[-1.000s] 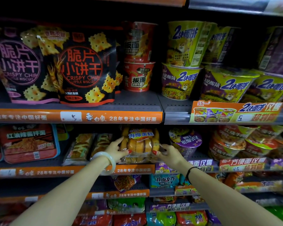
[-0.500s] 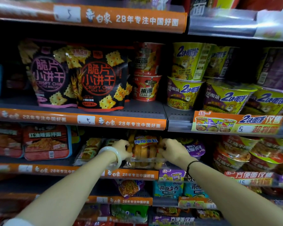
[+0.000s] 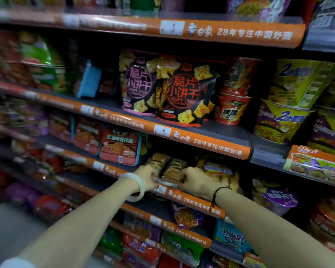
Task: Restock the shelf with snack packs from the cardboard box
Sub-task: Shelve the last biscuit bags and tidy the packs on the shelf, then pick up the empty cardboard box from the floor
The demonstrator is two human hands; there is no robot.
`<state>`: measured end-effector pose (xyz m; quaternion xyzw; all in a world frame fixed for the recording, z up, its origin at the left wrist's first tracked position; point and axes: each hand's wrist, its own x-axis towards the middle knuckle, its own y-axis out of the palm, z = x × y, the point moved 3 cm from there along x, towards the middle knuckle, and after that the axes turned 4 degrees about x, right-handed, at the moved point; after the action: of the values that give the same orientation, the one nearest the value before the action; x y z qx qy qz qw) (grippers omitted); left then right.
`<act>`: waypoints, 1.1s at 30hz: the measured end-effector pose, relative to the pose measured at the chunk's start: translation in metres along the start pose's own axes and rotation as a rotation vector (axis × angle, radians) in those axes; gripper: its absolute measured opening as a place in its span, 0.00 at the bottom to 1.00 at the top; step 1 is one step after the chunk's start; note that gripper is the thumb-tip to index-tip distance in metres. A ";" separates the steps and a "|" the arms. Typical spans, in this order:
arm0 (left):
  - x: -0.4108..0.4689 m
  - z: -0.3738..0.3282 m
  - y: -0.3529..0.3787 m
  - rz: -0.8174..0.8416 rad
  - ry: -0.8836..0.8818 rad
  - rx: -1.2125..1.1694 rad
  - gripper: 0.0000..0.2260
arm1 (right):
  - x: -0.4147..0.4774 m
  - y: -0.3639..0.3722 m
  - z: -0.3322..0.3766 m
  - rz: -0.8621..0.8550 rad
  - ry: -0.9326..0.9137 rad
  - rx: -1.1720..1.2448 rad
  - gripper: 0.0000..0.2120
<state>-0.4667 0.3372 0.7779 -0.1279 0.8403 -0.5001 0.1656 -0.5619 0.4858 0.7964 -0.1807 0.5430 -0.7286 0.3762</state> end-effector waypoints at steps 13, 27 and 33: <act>-0.104 0.211 -0.053 -0.074 -0.405 -0.026 0.05 | 0.071 0.107 0.200 0.300 -0.329 -0.015 0.18; -0.215 0.402 -0.051 -0.101 -0.818 -0.227 0.20 | 0.110 0.240 0.377 0.505 -0.553 -0.110 0.11; -0.232 0.452 -0.036 -0.115 -0.921 -0.294 0.19 | 0.137 0.285 0.420 0.596 -0.615 -0.101 0.10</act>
<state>-0.0694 0.0480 0.6436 -0.4041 0.7331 -0.2757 0.4726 -0.2684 0.0721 0.6574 -0.2429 0.4691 -0.4725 0.7054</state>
